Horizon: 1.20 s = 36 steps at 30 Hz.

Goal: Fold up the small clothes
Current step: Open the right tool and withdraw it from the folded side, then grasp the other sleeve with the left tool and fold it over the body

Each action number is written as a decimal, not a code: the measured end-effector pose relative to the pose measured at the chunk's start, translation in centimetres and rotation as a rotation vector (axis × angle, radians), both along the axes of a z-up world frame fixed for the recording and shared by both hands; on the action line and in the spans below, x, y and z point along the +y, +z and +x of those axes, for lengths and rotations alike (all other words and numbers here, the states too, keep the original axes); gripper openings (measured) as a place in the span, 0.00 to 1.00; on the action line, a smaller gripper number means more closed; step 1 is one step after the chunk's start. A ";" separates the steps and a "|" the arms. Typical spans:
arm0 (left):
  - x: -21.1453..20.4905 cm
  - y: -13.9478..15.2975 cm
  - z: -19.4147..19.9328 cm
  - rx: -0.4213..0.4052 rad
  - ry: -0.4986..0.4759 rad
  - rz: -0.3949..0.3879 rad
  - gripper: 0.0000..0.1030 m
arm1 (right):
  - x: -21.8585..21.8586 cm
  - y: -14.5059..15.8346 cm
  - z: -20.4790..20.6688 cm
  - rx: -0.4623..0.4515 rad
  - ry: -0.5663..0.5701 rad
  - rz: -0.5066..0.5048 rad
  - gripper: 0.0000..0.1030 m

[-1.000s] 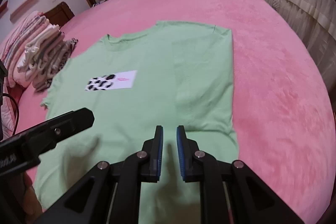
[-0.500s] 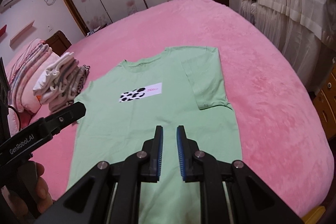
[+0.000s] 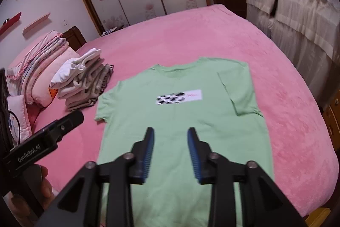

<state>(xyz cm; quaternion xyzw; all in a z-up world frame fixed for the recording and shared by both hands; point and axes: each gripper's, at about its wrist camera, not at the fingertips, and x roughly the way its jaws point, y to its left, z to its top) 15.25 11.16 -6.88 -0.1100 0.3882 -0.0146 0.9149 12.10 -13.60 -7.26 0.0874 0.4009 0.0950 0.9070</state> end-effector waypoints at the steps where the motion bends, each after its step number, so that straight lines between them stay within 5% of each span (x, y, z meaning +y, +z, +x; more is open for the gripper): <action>1: 1.2 -0.1 0.0 0.000 0.019 -0.001 0.99 | 0.7 0.1 0.2 -0.008 0.005 -0.004 0.38; 10: 11.9 -3.1 2.5 -0.001 0.166 -0.056 0.99 | 8.2 -0.6 4.8 -0.041 0.069 -0.027 0.38; 18: 18.1 -9.1 7.6 0.039 0.181 -0.263 0.99 | 14.8 -4.6 10.2 -0.018 0.137 -0.062 0.38; 26: 19.7 -17.3 13.4 0.144 0.168 -0.452 0.80 | 17.9 -9.4 13.5 0.041 0.184 -0.063 0.38; 36: 18.5 -21.3 17.4 0.165 0.166 -0.473 0.72 | 17.2 -12.3 14.9 0.095 0.172 -0.032 0.38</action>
